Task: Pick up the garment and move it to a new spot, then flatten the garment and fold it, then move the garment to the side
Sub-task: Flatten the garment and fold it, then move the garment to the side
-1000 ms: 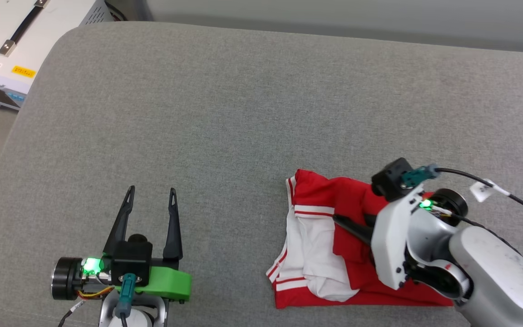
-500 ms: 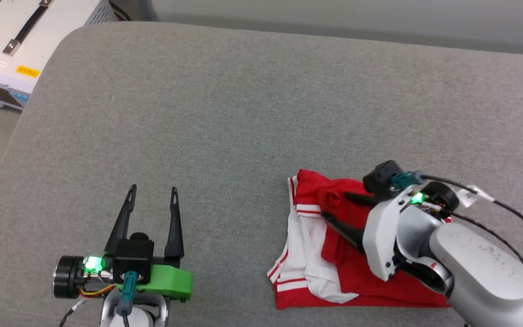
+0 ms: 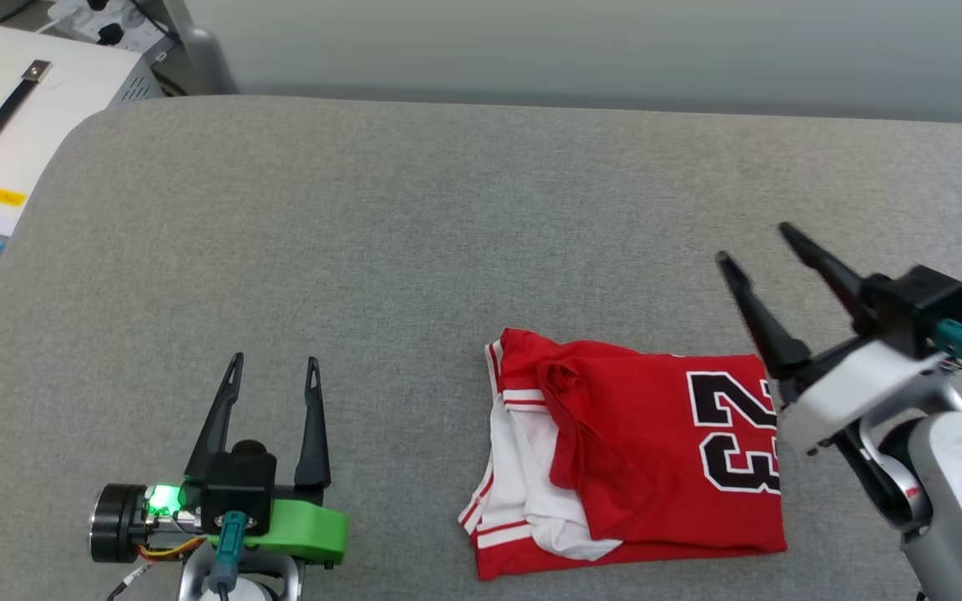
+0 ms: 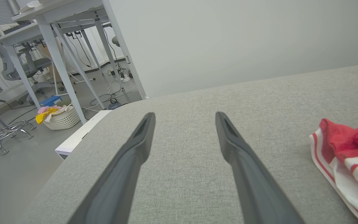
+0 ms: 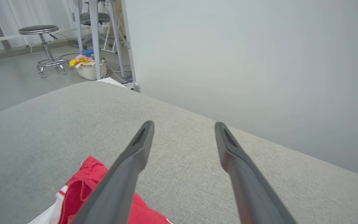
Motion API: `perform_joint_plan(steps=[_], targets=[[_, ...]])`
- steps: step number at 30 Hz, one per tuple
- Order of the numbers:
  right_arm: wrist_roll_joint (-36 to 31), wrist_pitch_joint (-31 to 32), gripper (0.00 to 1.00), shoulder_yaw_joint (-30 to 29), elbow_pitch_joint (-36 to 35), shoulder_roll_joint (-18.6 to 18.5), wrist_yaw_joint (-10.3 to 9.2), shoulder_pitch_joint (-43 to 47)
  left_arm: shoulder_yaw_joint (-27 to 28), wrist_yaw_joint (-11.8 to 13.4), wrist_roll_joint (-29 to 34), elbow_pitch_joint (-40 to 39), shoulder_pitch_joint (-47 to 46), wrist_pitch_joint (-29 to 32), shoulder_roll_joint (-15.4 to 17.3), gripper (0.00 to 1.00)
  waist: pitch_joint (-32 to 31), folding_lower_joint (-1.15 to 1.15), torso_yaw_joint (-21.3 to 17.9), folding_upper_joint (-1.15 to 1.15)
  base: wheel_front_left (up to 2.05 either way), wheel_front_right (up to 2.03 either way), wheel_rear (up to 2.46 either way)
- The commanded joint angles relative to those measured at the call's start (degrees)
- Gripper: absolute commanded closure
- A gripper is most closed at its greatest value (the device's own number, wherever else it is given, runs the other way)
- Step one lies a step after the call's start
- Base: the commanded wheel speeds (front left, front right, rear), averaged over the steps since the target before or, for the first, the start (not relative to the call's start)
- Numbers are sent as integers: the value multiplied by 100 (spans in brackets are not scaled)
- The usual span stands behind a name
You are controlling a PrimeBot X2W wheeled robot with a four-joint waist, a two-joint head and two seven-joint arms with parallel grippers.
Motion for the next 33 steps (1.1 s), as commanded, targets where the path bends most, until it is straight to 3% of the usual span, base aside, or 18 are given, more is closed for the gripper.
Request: perform_joint_plan(steps=[1, 8, 16, 26, 33], targets=[[-276, -174, 0, -267, -57, 128, -4, 185, 18, 14, 32, -27, 75, -34, 42, 0, -87, 0, -97, 0, 0, 0, 0], [-1375, -976, 0, -1597, -228, 967, -4, 953, 35, -31, 2, -89, 113, -34, 82, 0, -173, 0, -216, 0, 0, 0, 0], [-1783, -1144, 0, -2120, -569, 1629, -4, 1640, -4, -84, -2, -133, 195, -34, 87, 0, -286, 0, -259, 0, 0, 0, 0], [-1592, -1148, 0, -2139, -1106, 1865, -4, 2693, -8, -188, -113, -184, 433, -34, 65, 0, -451, 0, -198, 0, 0, 0, 0], [-1578, -1148, 0, -2086, -1049, 1838, -4, 2764, 36, -215, -111, -135, 435, -34, 60, 0, -438, 0, -186, 0, 0, 0, 0]])
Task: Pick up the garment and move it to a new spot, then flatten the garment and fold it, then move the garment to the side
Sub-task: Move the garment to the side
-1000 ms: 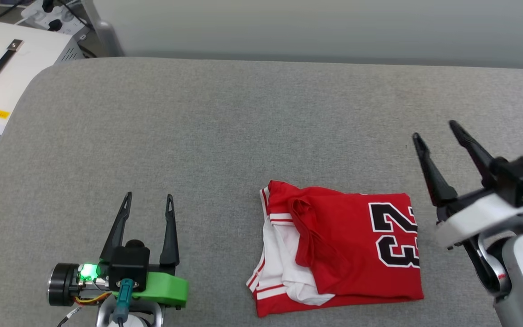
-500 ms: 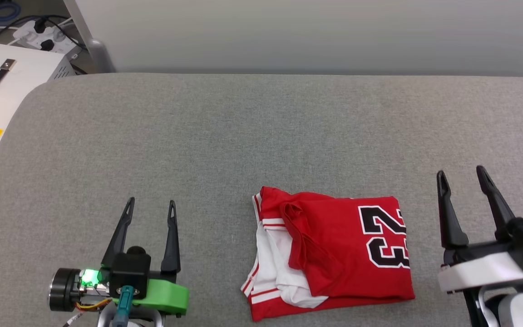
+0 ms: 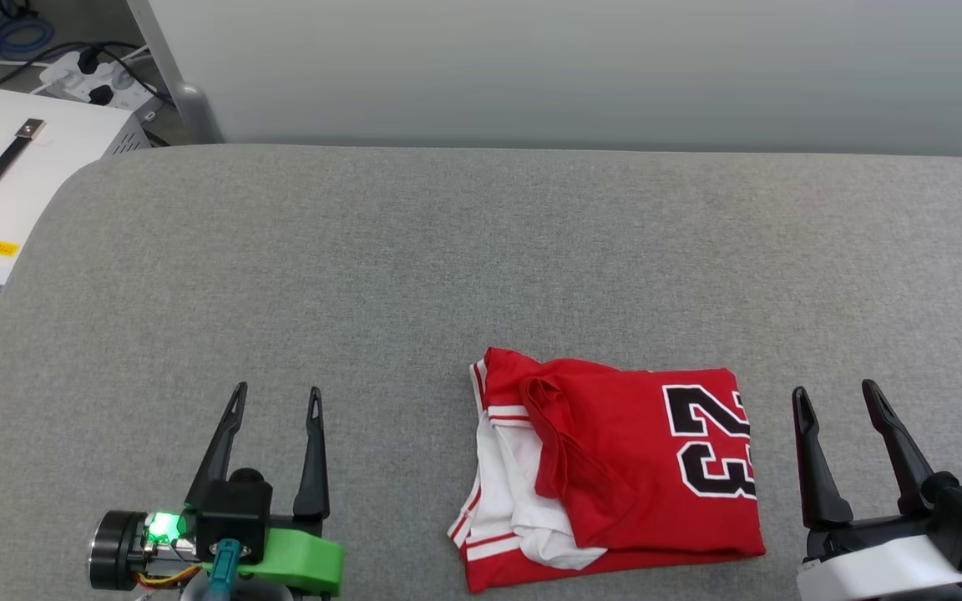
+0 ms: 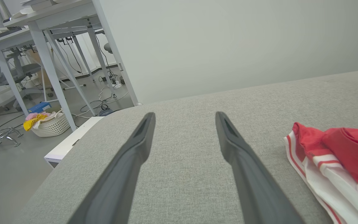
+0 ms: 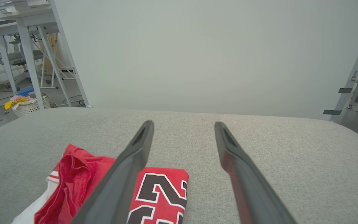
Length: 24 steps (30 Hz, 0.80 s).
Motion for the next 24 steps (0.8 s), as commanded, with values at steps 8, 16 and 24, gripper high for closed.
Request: perform_joint_plan(steps=[8, 16, 24], targets=[[73, -52, 0, -43, -9, -197, -4, -233, 46, -52, 5, 66, 55, -33, -26, 0, 26, 0, 15, 0, 0, 0, 0], [529, 789, 0, 14, -105, -1116, -4, -1370, 49, -91, 22, 95, -21, -33, -55, 0, 113, 0, 57, 0, 0, 0, 0], [2480, 3772, 0, 843, 105, -2385, -4, -2275, 47, -117, 41, 92, -130, -33, -92, 0, 278, 0, 147, 0, 0, 0, 0]])
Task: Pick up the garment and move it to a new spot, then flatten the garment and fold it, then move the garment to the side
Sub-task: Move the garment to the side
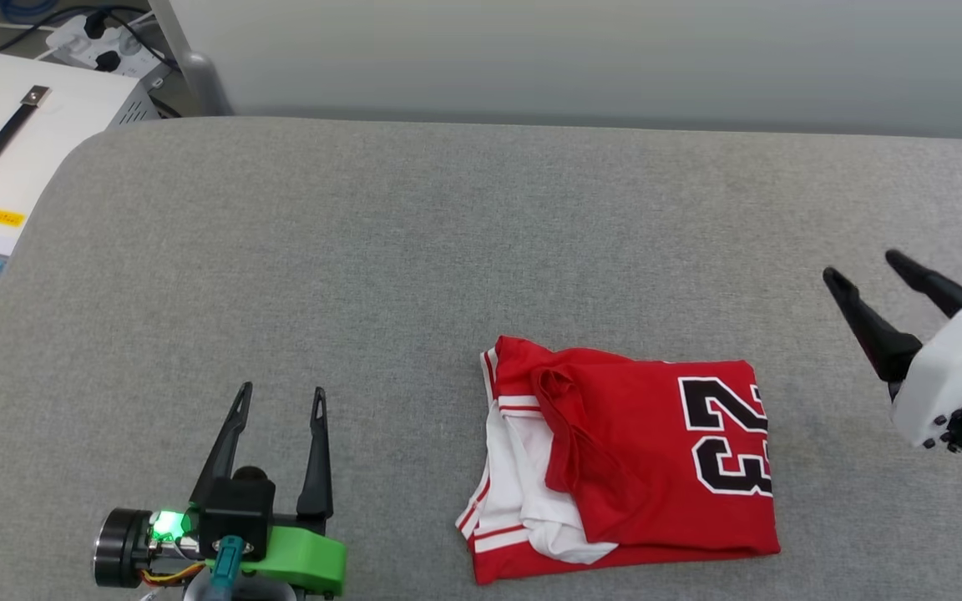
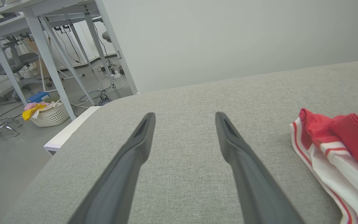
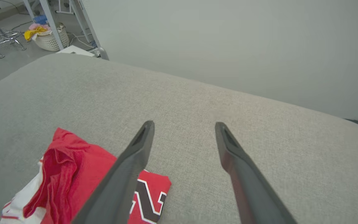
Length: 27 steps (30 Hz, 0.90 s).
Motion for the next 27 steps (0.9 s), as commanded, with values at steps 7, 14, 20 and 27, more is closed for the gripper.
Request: perform_joint_plan(steps=[7, 14, 20, 27], targets=[[1594, 2036, 0, 524, 241, -515, -4, -13, -28, -48, 65, 10, -245, -33, -81, 0, 197, 0, 201, 0, 0, 0, 0], [1794, 2417, 0, 851, 497, -597, -4, 225, -1, -30, 78, -56, -323, -33, -103, 0, 397, 0, 355, 0, 0, 0, 0], [1753, 2227, 0, 1104, 1081, -376, -4, 2, -11, -45, 97, -70, -475, -33, -126, 0, 655, 0, 452, 0, 0, 0, 0], [1684, 1906, 0, 1757, 1931, -47, -4, -77, -70, -81, 114, -27, -614, -33, -173, 0, 849, 0, 514, 0, 0, 0, 0]])
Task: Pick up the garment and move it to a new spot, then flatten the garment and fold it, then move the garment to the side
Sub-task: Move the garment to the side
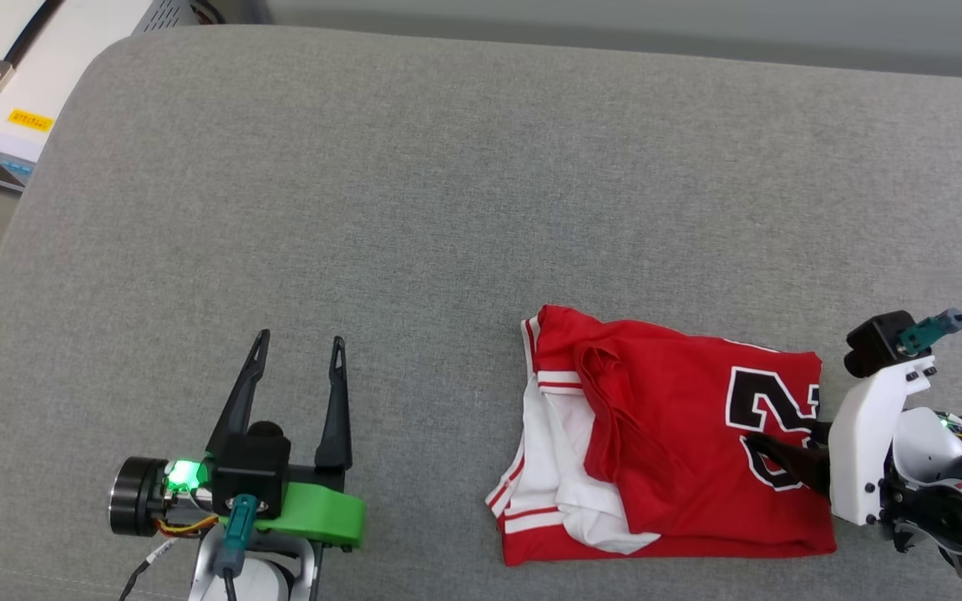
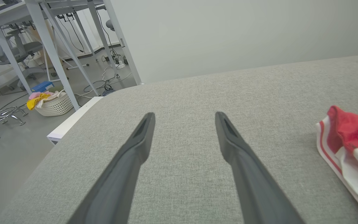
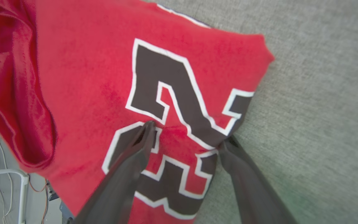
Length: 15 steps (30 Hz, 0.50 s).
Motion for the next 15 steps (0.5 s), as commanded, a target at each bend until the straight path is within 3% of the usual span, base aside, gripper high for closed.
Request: perform_joint_plan(steps=[1, 4, 5, 6, 7, 15], targets=[[-15, 86, 0, 391, 216, 120, 0, 160, -1, -26, 60, 7, -115, -34, -23, 0, 65, 0, 48, 0, 0, 0, 0], [29, -26, 0, 778, 330, 57, 0, 286, 7, -19, 62, 14, -143, -34, -22, 0, 98, 0, 56, 0, 0, 0, 0], [85, -331, 27, 845, 480, 14, 0, 232, 35, -4, 58, 14, -127, -34, -6, 0, 90, 0, 8, 0, 0, 0, 0], [80, -387, 81, 885, 503, -6, 0, 197, 38, -6, 57, 21, -117, -34, 2, 0, 74, 0, -14, 0, 0, 0, 0], [96, -453, 100, 914, 518, -30, 0, 158, 33, -11, 59, 29, -109, -34, 6, 0, 62, 0, -30, 0, 0, 0, 0], [149, -1215, 100, 874, 234, -283, 0, -223, -6, -11, 69, 44, -93, -34, -6, 0, -41, 0, -132, 0, 0, 0, 0]])
